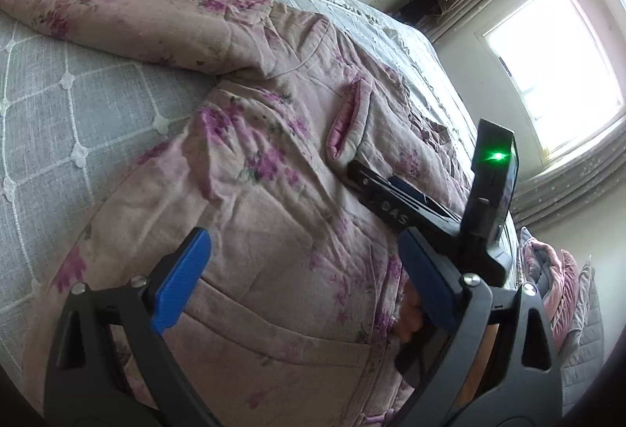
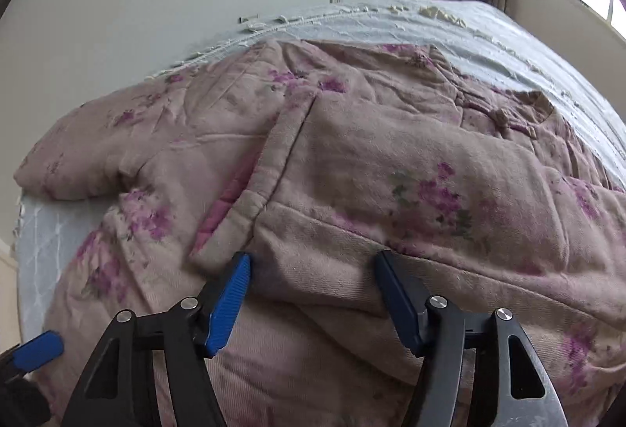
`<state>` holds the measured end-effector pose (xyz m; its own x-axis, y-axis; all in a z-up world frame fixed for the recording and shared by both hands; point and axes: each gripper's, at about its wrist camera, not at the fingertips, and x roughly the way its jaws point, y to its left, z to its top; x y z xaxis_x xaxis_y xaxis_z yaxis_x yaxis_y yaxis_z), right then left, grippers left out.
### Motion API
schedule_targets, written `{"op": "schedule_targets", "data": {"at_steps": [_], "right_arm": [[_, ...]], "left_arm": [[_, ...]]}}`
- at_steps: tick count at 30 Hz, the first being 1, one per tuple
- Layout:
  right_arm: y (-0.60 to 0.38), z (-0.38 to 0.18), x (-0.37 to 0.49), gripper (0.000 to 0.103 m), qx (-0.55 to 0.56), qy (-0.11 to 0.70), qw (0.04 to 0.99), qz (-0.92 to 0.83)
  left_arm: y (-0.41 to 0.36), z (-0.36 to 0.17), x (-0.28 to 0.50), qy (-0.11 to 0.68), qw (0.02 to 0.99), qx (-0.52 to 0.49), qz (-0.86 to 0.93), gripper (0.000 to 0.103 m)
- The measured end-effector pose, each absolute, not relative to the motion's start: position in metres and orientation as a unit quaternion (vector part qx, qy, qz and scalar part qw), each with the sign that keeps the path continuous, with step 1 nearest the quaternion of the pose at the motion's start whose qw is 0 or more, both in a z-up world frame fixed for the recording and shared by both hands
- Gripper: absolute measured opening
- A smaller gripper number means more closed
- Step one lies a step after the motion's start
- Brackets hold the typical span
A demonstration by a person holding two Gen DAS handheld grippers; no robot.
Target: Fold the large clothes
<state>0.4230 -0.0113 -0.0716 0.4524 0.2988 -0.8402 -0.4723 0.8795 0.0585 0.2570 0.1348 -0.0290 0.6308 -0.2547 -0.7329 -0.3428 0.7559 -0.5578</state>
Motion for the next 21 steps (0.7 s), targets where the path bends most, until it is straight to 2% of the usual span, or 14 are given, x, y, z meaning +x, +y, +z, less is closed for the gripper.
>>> {"op": "schedule_targets", "data": {"at_steps": [5,10,16,21], "right_arm": [[-0.003,-0.071,0.428,0.068,-0.065,0.468,0.855,0.214],[-0.039,-0.041,0.398,0.067,-0.04,0.445,0.871,0.205],[-0.12,-0.018,0.296,0.068,0.024,0.469,0.864,0.184],[-0.186,-0.004,0.185,0.071,0.051,0.477,0.864,0.156]], "left_arm": [[0.136,-0.029,0.258,0.431,0.833,-0.346,0.031,0.097],[0.14,-0.029,0.26,0.431,0.835,-0.338,0.042,0.097],[0.176,-0.032,0.259,0.434,0.819,-0.37,0.061,0.097],[0.259,-0.041,0.241,0.418,0.784,-0.452,0.088,0.097]]}}
